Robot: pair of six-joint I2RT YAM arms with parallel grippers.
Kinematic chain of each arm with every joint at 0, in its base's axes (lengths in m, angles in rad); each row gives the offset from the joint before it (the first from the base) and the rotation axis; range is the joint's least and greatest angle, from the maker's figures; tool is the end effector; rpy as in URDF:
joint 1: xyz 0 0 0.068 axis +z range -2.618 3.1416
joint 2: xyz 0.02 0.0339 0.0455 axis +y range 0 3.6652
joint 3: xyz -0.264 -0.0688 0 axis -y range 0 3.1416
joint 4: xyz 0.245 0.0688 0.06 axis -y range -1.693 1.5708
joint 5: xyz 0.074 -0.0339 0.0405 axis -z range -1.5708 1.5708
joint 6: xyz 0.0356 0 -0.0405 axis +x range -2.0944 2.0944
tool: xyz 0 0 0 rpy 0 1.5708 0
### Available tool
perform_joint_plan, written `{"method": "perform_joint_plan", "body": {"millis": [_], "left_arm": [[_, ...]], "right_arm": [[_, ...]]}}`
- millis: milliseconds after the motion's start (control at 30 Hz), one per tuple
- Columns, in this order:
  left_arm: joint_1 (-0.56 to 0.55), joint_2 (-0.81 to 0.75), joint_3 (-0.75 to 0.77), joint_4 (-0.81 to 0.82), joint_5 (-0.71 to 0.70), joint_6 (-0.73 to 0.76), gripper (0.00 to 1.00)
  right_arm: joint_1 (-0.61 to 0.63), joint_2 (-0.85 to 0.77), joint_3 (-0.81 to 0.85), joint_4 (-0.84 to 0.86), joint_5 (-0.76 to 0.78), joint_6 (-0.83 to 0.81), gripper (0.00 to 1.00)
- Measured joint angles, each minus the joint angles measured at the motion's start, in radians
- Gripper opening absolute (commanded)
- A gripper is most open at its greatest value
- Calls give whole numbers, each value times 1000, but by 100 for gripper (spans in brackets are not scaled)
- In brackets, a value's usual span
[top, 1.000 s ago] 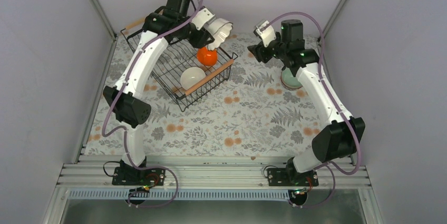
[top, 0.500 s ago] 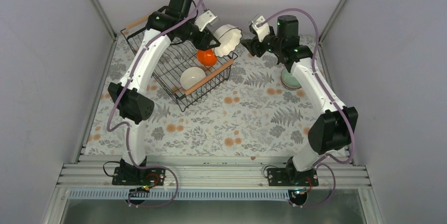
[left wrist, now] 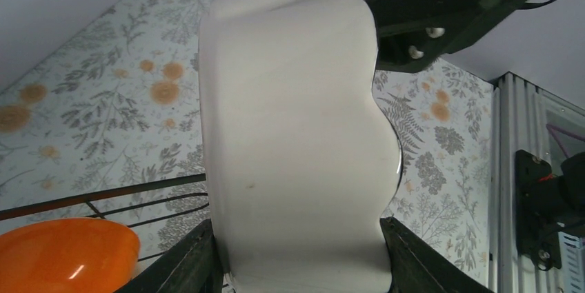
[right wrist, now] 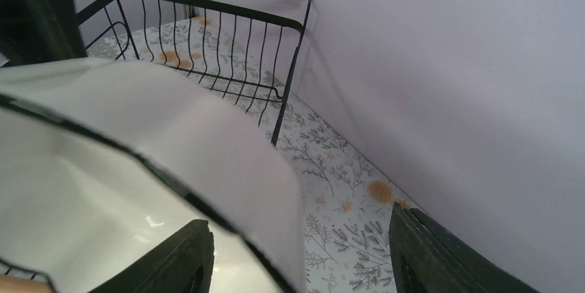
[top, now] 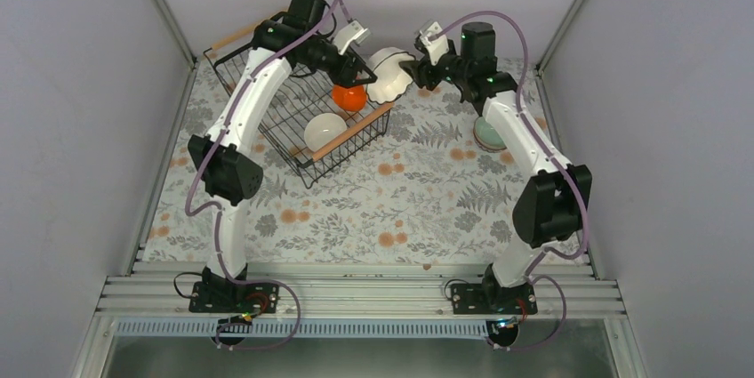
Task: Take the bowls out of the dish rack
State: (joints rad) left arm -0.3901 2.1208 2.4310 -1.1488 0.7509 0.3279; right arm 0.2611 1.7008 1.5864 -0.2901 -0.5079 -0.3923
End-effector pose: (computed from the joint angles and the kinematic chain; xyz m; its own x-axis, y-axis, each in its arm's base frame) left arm 0.3976 -0.1897 0.3961 -0.4258 0.4296 -0.7963 0.8841 0.3848 -0.2651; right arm 0.3830 0.1203 0.3655 -0.1000 -0.3725 -0.9226 -0.7529 0.6345 -0.1746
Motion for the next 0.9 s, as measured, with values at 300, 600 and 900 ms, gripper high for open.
{"method": "perform_joint_plan", "body": {"millis": [300, 600, 900], "left_arm": [[4, 5, 0, -15, 39, -1, 4], [18, 5, 0, 9, 55, -15, 16], [8, 4, 6, 14, 68, 3, 100]], "right_arm": [[0, 72, 30, 24, -5, 18, 31], [5, 87, 50, 17, -36, 7, 4], [6, 86, 61, -53, -37, 51, 4]]}}
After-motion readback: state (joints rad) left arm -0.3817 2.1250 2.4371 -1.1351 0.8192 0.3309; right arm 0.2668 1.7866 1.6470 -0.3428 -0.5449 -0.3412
